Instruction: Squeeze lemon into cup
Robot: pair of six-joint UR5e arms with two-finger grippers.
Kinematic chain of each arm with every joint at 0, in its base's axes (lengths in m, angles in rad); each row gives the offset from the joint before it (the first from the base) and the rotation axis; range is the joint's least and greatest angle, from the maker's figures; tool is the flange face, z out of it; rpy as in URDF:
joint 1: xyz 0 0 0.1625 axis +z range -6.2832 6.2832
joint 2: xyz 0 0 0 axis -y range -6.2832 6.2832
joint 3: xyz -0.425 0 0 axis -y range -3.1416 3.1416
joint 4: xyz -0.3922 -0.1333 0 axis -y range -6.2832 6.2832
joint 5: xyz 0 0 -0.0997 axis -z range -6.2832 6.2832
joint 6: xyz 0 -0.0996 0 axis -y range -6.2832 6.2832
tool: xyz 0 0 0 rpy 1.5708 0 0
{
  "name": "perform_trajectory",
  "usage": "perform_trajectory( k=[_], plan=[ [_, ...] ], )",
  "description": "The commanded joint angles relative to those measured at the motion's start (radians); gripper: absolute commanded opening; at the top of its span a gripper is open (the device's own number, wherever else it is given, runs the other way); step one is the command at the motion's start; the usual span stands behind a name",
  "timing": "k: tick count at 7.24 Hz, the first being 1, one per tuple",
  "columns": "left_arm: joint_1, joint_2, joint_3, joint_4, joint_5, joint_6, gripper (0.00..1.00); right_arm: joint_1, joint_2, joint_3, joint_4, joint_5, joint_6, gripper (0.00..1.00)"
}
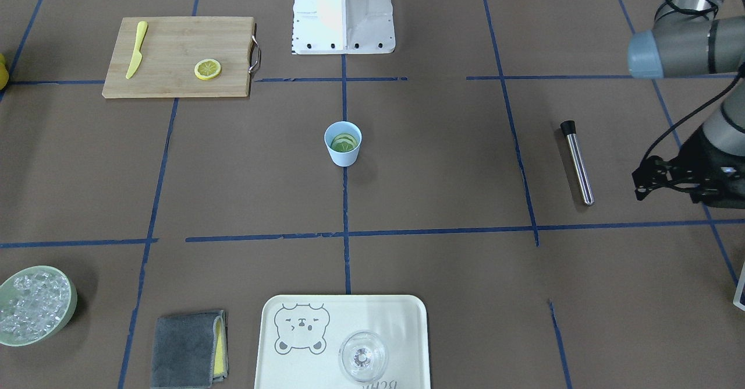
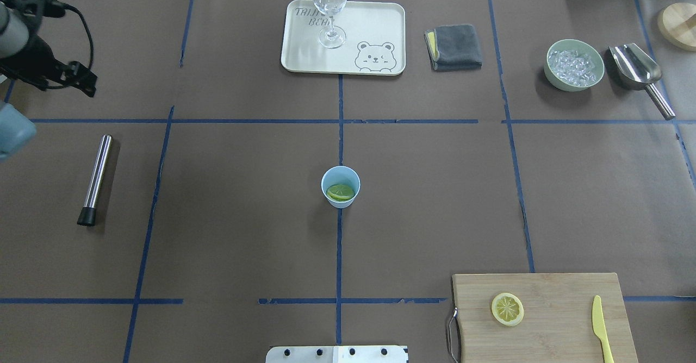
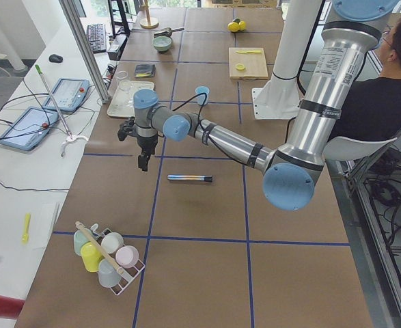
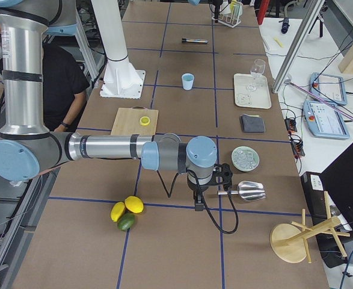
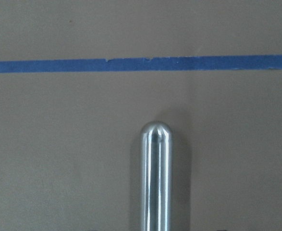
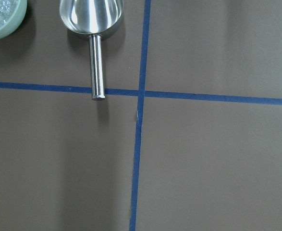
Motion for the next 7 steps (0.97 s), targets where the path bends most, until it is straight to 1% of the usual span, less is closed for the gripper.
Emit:
perform_trajectory(
  k=[1,2,3,4,7],
  plan=[
    [-0.174,0.108,0.010,-0.005,-0.171,0.273,1.00,0.000,-0.003,-0.002,0.000,0.001,0.002,1.00],
    [-0.226,0.204,0.008,-0.012,-0.228,0.358,1.00,0.000,-0.003,-0.003,-0.002,0.004,0.004,1.00],
    [-0.260,0.246,0.000,-0.013,-0.230,0.386,1.00,0.000,-0.001,-0.003,-0.002,0.004,0.005,1.00],
    [-0.291,0.268,0.002,-0.002,-0.230,0.386,1.00,0.000,-0.003,-0.005,-0.002,0.003,0.004,1.00],
    [-0.293,0.297,0.005,0.003,-0.224,0.373,1.00,0.000,-0.004,-0.012,-0.003,0.003,0.004,1.00]
  ],
)
